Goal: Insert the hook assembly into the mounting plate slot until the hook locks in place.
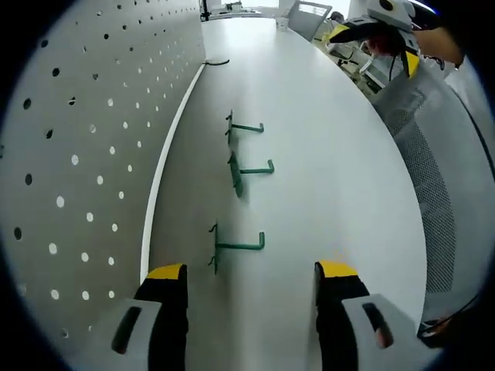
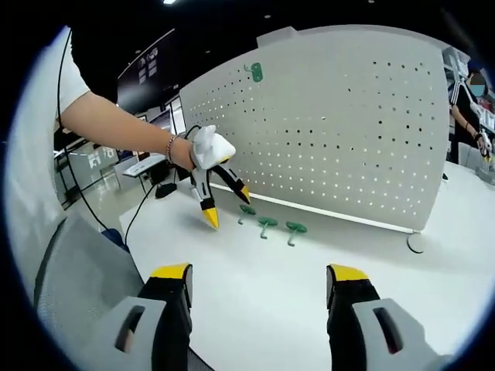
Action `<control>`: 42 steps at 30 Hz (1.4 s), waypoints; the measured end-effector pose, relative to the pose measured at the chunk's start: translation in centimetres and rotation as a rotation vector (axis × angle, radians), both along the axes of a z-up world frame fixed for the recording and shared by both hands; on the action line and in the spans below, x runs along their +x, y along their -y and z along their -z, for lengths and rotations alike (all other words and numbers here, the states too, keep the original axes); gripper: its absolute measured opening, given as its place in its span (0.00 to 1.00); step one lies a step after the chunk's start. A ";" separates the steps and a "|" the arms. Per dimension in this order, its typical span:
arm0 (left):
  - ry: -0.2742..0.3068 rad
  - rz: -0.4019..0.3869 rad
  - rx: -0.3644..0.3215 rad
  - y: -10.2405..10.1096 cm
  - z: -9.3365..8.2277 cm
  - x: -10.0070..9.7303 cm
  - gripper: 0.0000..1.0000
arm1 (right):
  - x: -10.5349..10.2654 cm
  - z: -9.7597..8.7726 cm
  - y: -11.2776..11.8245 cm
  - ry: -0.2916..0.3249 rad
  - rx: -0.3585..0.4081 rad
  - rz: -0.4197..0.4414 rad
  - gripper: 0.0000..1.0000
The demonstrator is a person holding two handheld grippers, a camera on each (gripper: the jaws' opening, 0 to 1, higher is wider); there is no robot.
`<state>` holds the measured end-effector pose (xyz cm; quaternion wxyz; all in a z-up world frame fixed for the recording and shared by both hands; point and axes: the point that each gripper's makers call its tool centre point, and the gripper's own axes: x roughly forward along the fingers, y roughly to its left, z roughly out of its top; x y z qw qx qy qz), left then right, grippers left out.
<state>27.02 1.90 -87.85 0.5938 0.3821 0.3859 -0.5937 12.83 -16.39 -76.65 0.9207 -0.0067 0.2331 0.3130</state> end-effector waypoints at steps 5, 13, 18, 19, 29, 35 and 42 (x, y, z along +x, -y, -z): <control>-0.005 0.009 0.015 -0.1 0.6 -0.1 0.69 | -0.2 0.1 0.1 -0.002 -0.005 -0.004 0.67; 0.006 0.011 -0.001 0.0 0.5 0.1 0.69 | -0.1 0.0 0.4 0.002 0.011 0.019 0.66; 0.006 0.015 -0.017 0.0 0.4 0.3 0.66 | 0.0 -0.3 0.3 0.008 0.033 0.022 0.65; 0.006 0.015 -0.019 0.0 0.4 0.3 0.65 | 0.0 -0.4 0.3 0.009 0.033 0.022 0.65; 0.009 -0.014 -0.007 0.2 0.2 1.0 0.39 | 0.0 -0.6 0.5 0.007 0.047 0.032 0.63; 0.010 -0.033 -0.010 0.2 0.1 1.2 0.35 | 0.1 -0.7 0.5 0.006 0.049 0.032 0.62; 0.014 -0.055 -0.010 0.5 0.1 1.5 0.25 | -0.1 -0.6 0.6 0.004 0.053 0.037 0.62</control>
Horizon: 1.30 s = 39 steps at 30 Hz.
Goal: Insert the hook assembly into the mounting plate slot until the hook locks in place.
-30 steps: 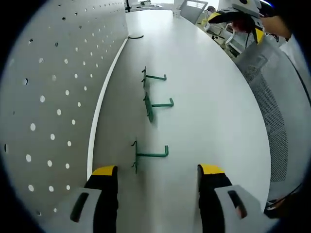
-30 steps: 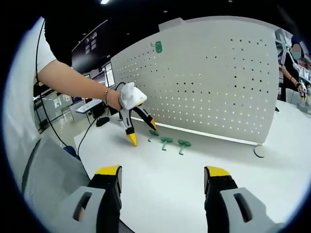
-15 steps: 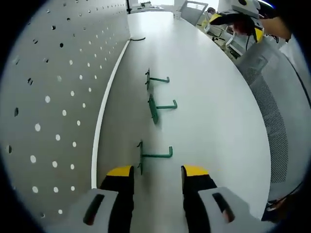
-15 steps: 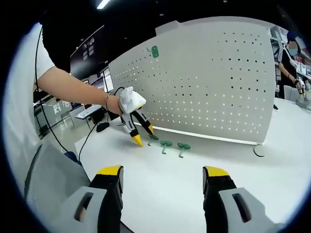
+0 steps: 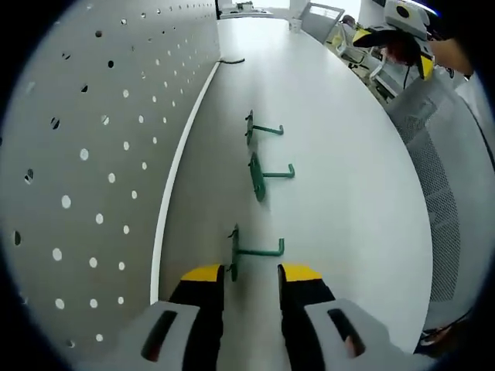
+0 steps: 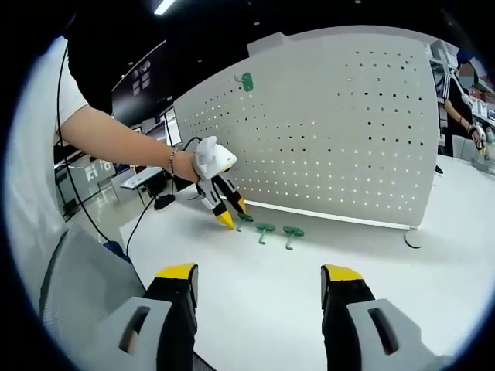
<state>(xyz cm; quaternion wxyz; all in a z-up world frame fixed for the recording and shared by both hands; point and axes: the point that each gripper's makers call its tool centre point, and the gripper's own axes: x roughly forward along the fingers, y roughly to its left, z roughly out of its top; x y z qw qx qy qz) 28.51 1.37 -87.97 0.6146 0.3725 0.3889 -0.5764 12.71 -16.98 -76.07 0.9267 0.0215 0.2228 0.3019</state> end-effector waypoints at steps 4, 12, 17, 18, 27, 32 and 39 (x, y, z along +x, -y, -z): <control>0.003 -0.019 0.002 0.1 0.0 0.2 0.21 | 0.1 -0.2 0.1 0.004 0.001 0.003 0.62; 0.008 -0.065 0.005 0.2 0.0 0.6 0.14 | 0.3 -0.3 0.3 0.009 0.007 0.012 0.61; 0.018 -0.077 0.014 0.1 0.1 0.8 0.06 | 0.2 -0.3 0.3 0.011 0.005 0.013 0.61; 0.019 -0.079 0.014 0.1 0.1 0.8 0.06 | 0.2 -0.3 0.4 0.010 0.005 0.014 0.61; 0.020 -0.097 0.011 0.0 0.1 1.0 0.04 | 0.3 -0.4 0.4 0.012 0.007 0.018 0.61; 0.019 -0.095 0.008 0.0 0.2 1.0 0.03 | 0.2 -0.4 0.4 0.011 0.008 0.020 0.61; 0.017 -0.093 0.007 0.0 0.1 0.9 0.03 | 0.0 -0.2 0.4 0.005 0.010 0.021 0.61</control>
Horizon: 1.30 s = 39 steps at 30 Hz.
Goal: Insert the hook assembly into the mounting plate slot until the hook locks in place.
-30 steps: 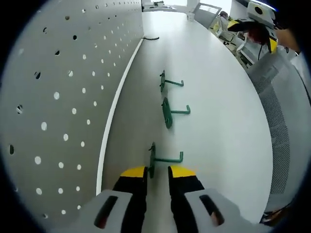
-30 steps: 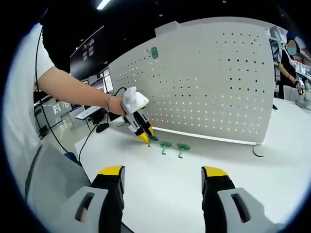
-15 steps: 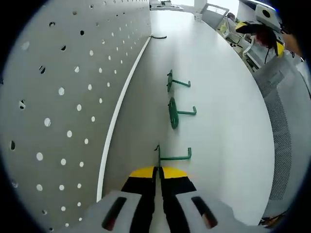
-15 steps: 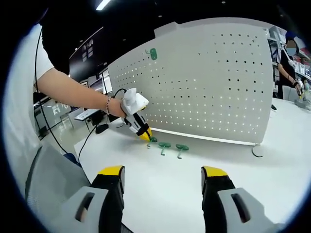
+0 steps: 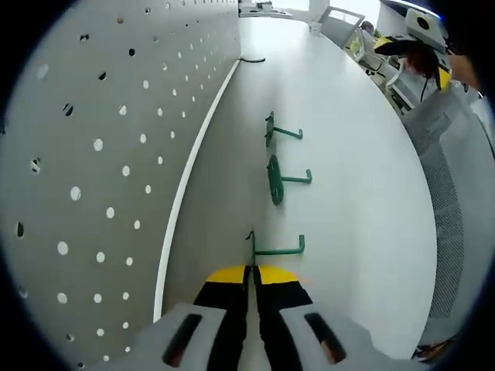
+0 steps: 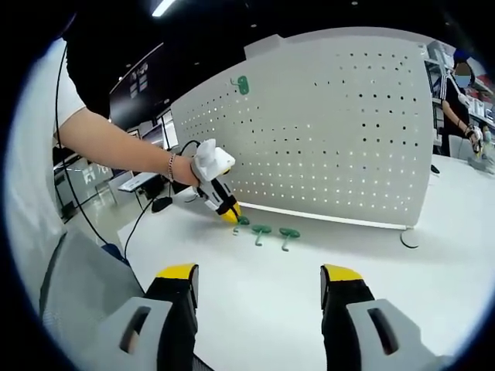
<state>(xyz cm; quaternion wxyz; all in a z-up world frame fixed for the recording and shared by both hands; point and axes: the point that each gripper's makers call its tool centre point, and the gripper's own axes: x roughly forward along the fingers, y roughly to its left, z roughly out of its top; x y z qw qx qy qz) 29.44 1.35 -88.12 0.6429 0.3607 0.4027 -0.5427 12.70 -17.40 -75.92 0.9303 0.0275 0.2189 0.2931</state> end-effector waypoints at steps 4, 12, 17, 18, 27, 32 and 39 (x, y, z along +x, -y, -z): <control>0.004 0.004 0.001 0.0 0.0 -0.1 0.03 | 0.0 0.0 0.1 0.001 0.000 0.001 0.62; 0.066 -0.005 -0.035 0.2 -0.4 0.3 0.03 | 0.1 -0.3 -0.1 0.007 0.008 0.000 0.62; 0.075 -0.032 -0.094 0.3 -1.3 0.5 0.03 | 0.1 -0.3 -0.1 0.011 0.010 0.001 0.63; 0.078 -0.040 -0.081 0.1 -1.2 0.6 0.03 | 0.1 -0.3 -0.1 0.011 0.012 0.001 0.63; 0.084 -0.059 -0.140 0.6 -1.9 0.1 0.02 | 0.2 -0.7 0.0 0.021 0.014 0.005 0.63; 0.077 -0.091 -0.179 0.9 -2.6 0.2 0.02 | 0.4 -0.9 0.1 0.026 0.011 0.010 0.63; 0.097 -0.113 -0.213 1.0 -3.2 0.1 0.02 | 0.4 -1.0 0.1 0.030 0.020 0.015 0.63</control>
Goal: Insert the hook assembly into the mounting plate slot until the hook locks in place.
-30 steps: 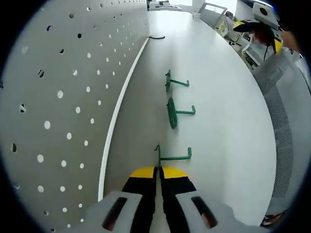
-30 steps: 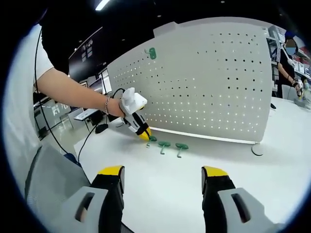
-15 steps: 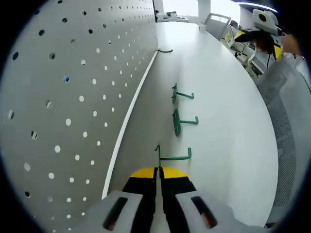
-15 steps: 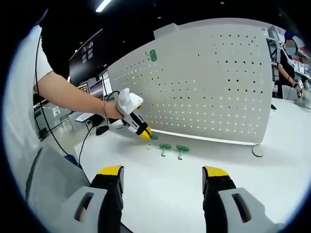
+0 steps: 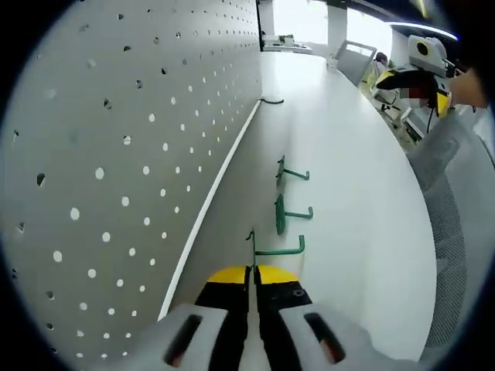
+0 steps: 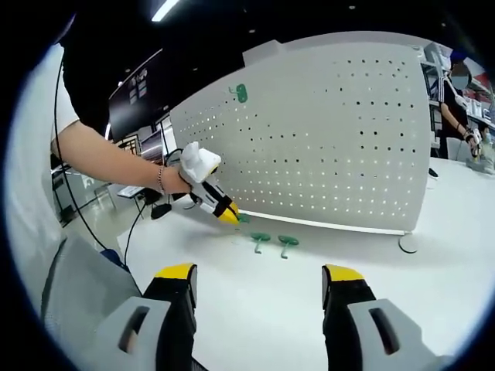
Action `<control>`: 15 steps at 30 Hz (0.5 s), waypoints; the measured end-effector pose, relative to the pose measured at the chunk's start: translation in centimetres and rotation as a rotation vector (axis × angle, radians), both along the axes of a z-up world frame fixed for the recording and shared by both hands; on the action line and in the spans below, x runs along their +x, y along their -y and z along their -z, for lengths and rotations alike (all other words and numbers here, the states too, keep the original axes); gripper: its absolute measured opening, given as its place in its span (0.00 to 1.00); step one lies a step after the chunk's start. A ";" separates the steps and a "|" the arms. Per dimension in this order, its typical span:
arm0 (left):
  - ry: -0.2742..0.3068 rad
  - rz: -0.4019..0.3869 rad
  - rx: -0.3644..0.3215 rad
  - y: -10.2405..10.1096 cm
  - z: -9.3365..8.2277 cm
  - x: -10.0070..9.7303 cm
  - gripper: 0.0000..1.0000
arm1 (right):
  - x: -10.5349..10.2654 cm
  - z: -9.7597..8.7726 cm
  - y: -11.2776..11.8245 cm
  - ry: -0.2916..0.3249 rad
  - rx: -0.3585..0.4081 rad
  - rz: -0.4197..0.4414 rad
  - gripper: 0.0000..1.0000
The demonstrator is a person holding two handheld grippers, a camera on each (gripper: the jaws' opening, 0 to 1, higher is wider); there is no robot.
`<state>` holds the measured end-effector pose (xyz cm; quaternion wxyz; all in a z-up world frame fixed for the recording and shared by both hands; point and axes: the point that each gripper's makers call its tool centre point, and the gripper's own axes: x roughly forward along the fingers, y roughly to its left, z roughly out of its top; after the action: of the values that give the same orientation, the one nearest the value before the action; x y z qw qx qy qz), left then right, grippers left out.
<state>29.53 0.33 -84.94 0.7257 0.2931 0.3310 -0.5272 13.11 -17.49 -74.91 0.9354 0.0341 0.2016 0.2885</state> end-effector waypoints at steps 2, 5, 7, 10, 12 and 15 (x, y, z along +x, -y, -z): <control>-0.003 -0.015 -0.020 0.0 -0.2 0.0 0.02 | 0.0 0.0 0.1 0.002 0.003 0.004 0.63; 0.002 -0.026 -0.038 0.0 -0.6 0.0 0.02 | -0.1 0.0 0.1 0.004 0.004 0.005 0.63; 0.010 -0.033 -0.050 0.1 -0.8 -0.1 0.02 | -0.1 0.0 0.1 0.004 0.006 0.006 0.63; 0.007 -0.048 -0.068 0.2 -1.1 -0.2 0.02 | -0.1 0.0 0.1 0.007 0.008 0.009 0.63; 0.018 -0.049 -0.075 0.3 -1.2 -0.3 0.02 | -0.1 -0.1 0.2 0.010 0.010 0.011 0.63; 0.022 -0.064 -0.104 0.6 -1.8 -0.5 0.02 | -0.1 -0.3 0.2 0.015 0.011 0.011 0.63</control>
<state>29.02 -0.27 -83.15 0.7601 0.2502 0.3044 -0.5167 12.99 -17.66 -74.66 0.9382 0.0384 0.1929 0.2848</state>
